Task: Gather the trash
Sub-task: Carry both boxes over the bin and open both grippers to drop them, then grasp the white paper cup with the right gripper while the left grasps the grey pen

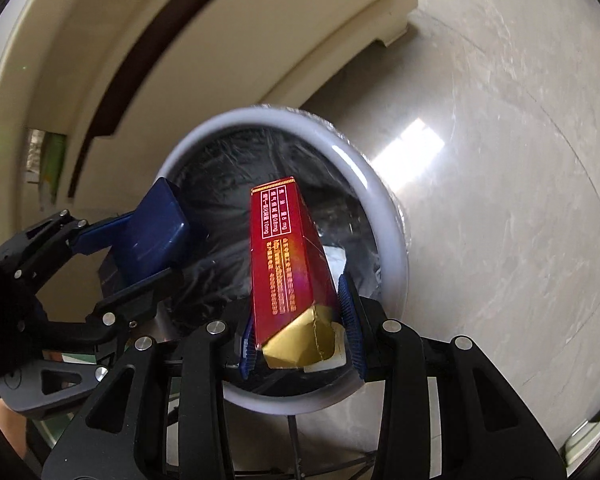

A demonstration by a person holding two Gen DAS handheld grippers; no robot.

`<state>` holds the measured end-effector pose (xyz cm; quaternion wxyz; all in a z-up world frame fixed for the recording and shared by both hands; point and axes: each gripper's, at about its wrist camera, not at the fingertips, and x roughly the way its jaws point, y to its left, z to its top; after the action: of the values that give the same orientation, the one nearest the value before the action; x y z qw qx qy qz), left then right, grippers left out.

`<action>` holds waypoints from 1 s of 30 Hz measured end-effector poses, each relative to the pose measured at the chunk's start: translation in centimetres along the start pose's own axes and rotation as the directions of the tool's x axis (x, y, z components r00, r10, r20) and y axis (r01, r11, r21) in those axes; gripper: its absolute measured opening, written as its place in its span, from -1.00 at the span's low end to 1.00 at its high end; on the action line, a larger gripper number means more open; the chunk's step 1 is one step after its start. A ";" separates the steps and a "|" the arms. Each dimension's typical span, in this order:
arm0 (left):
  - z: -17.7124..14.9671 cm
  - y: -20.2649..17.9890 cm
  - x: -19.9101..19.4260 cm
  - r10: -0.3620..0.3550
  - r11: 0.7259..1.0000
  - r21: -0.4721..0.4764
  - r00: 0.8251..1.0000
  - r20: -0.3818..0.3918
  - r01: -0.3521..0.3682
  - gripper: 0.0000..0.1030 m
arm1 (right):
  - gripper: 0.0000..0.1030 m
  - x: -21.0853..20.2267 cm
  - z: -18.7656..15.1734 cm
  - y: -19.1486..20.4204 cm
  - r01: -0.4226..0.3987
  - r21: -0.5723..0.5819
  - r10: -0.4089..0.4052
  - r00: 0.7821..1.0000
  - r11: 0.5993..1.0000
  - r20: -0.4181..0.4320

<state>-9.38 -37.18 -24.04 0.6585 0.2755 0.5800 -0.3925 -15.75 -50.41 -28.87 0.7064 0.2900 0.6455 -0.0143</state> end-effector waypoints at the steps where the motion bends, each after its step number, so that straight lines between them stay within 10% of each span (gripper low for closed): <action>1: 0.0 0.1 0.3 0.003 1.000 -0.004 1.000 -0.008 -0.003 0.02 | -0.24 0.3 0.0 0.0 0.003 0.007 -0.003 1.000 1.000 -0.005; 5: -0.1 0.5 0.3 0.014 1.000 -0.021 1.000 -0.013 -0.015 0.16 | 0.23 0.5 0.0 -0.2 0.017 0.022 -0.017 1.000 1.000 0.010; 9: -0.4 0.9 -0.4 0.037 0.999 -0.020 0.999 0.019 -0.037 0.46 | 0.24 -0.9 0.3 -0.2 0.003 0.039 -0.004 0.999 0.999 0.038; 22: 0.2 3.1 -6.6 0.041 0.997 -0.067 0.986 0.162 -0.031 0.48 | 0.28 -7.5 2.5 2.7 -0.042 -0.035 0.047 0.982 0.999 0.181; 30: 1.0 8.3 -17.1 0.069 0.985 -0.172 0.931 0.358 -0.007 0.78 | 0.51 -15.5 6.2 8.9 -0.066 -0.179 0.128 0.925 0.982 0.357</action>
<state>-2.20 -30.17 -7.84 0.7823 0.1533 0.4742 -0.3737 -9.22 -51.11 -11.13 0.8357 0.2550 0.4859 0.0197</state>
